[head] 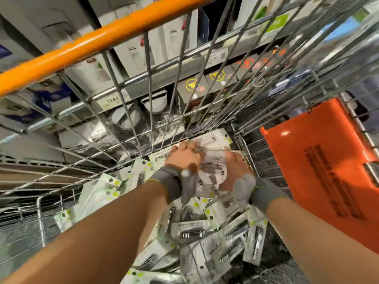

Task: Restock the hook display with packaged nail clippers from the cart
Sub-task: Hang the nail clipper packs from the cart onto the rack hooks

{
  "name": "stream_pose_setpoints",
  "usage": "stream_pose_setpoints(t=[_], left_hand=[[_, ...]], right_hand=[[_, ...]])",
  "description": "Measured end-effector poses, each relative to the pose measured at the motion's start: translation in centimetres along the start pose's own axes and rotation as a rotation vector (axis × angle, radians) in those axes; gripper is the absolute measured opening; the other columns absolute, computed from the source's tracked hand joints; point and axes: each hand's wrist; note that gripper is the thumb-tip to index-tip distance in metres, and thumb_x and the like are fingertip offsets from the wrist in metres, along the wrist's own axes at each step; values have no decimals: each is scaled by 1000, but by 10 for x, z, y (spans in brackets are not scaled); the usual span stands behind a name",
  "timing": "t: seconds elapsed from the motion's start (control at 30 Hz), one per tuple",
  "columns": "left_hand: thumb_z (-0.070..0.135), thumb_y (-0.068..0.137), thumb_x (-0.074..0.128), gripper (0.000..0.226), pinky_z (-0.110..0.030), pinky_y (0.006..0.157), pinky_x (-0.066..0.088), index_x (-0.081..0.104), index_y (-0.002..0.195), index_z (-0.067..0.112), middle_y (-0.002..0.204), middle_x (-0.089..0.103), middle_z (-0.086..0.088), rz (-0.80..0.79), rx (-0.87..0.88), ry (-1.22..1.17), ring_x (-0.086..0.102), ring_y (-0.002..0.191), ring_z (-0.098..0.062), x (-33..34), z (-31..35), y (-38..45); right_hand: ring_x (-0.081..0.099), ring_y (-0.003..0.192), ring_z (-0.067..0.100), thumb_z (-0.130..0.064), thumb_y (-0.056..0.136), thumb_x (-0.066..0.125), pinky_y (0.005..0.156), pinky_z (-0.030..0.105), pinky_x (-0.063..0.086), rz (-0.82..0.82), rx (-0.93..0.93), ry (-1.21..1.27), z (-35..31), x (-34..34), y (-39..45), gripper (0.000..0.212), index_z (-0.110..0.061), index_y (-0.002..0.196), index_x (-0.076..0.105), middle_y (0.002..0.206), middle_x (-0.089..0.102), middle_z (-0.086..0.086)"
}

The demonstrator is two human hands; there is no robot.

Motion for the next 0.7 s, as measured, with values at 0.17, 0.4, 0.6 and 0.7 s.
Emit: stream_pose_setpoints(t=[0.17,0.4,0.6,0.7], left_hand=[[11,95,34,36,-33,100,33,45,130,12,131,48,-9,24,-39,47,44,124,-27,-14,-7,-16],[21,93,52,38,-26,88,42,51,131,21,131,55,-6,-24,-234,-128,54,118,-26,-24,-24,-12],[13,94,47,40,-35,94,44,50,133,20,132,54,-12,-20,-310,-128,54,118,-31,-27,-23,-15],[15,91,50,45,-33,95,45,45,135,25,131,55,-10,10,-324,-185,55,117,-31,-25,-27,-25]], right_hand=[[36,130,35,-23,93,58,97,40,36,66,54,191,-6,-1,9,77,-25,151,7,146,31,17],[35,131,31,-29,71,82,105,37,36,31,206,233,-15,1,14,86,-8,140,33,140,34,17],[33,125,30,-26,70,78,96,31,34,191,111,203,-20,8,3,70,-11,128,43,136,35,11],[29,128,28,-23,72,75,99,32,33,182,11,181,-22,2,-2,77,-13,137,34,141,30,8]])
Point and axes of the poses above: each hand's wrist, its own y-axis towards the middle knuckle, its own x-axis out of the palm, z = x × y
